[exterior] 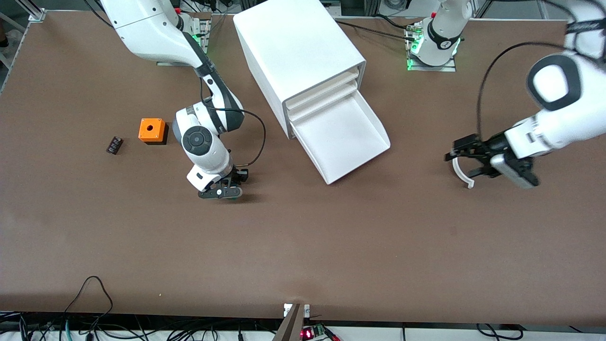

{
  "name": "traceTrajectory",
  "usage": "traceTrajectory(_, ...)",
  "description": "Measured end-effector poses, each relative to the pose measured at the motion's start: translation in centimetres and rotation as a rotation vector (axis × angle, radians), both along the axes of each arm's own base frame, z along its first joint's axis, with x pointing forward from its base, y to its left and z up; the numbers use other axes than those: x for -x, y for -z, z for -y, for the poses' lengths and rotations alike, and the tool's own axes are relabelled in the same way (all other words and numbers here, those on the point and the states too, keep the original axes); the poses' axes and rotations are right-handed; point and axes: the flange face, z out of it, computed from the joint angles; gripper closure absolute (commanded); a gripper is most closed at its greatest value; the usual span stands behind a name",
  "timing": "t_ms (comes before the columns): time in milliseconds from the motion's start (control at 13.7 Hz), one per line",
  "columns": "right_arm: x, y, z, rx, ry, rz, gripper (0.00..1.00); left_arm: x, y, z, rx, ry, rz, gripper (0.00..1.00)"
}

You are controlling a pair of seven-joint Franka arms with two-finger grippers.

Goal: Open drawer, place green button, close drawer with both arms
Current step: 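Pull the top drawer open with the left gripper while the right gripper lifts the button, then carry the green button over the open drawer with the right gripper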

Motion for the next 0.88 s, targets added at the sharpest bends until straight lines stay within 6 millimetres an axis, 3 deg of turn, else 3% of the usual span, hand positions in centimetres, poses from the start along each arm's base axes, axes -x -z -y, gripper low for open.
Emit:
traceTrajectory(220, -1.7, -4.8, -0.7, -0.006, -0.093, 0.040, 0.61, 0.2, -8.8, -2.8, -0.209, 0.085, 0.011, 0.00)
traceTrajectory(366, -3.2, -10.0, -1.6, -0.004, -0.200, 0.052, 0.61, 0.5, -12.4, -2.6, -0.333, 0.086, -0.010, 0.00)
traceTrajectory(585, -3.8, -16.7, -5.1, -0.032, -0.432, 0.106, 0.61, 0.7, -14.2, -1.6, -0.493, 0.035, -0.034, 0.00)
traceTrajectory(878, -1.0, -20.4, -12.1, -0.129, -0.798, 0.166, 0.61, 0.6, -13.6, -2.3, -0.529, -0.029, -0.062, 0.00)
